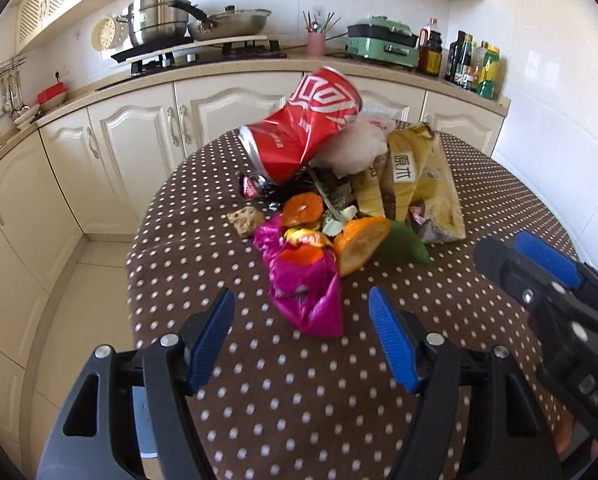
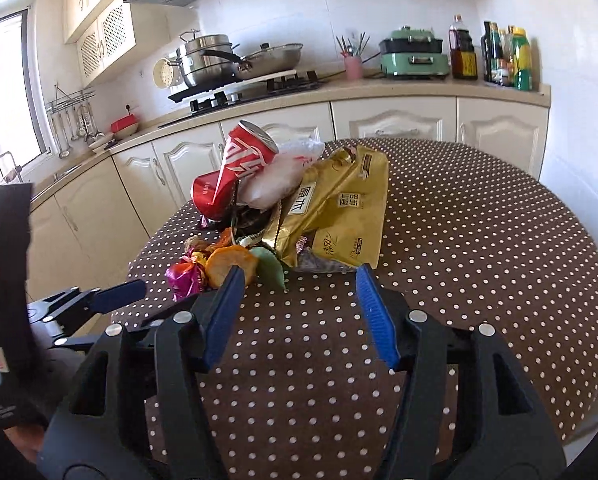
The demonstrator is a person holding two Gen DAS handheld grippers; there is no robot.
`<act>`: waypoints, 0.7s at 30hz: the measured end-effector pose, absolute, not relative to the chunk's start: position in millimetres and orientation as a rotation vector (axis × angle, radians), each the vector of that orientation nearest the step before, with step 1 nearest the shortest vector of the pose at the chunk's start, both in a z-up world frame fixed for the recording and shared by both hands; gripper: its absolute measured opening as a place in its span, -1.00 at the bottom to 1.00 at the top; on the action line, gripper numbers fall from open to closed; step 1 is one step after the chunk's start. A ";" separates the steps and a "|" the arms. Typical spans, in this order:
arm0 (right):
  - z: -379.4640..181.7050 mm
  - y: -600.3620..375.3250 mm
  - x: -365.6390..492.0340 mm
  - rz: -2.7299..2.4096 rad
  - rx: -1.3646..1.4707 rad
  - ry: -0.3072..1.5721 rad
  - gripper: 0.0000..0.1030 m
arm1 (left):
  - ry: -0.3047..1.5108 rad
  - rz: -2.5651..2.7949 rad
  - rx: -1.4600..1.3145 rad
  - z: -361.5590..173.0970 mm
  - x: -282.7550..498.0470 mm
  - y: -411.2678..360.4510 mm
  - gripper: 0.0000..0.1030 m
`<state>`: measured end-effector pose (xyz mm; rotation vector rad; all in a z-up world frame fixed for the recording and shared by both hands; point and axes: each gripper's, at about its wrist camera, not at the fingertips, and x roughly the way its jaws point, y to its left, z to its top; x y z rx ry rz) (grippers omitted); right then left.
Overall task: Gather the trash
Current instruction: 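Grasp the pink wrapper with the left tool while the right tool grasps the orange peel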
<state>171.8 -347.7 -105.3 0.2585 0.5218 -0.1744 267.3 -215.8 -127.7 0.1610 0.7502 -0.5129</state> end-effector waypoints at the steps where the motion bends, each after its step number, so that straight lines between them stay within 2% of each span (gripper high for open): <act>1: -105.7 -348.7 174.6 -0.171 0.261 0.524 0.14 | 0.756 -0.515 0.161 -129.0 271.7 -217.3 0.33; 3: -106.4 -351.3 178.2 -0.165 0.265 0.531 0.15 | 0.770 -0.524 0.158 -131.6 280.8 -222.7 0.13; 4: -105.7 -355.8 183.3 -0.160 0.268 0.534 0.16 | 0.784 -0.531 0.155 -133.4 285.2 -224.1 -0.13; 5: -106.1 -356.4 185.9 -0.156 0.269 0.540 0.16 | 0.799 -0.539 0.151 -135.4 288.4 -224.4 -0.31; 21: -114.2 -311.4 238.1 -0.027 0.267 0.674 0.16 | 0.730 -0.531 0.056 -127.8 260.7 -138.8 -0.36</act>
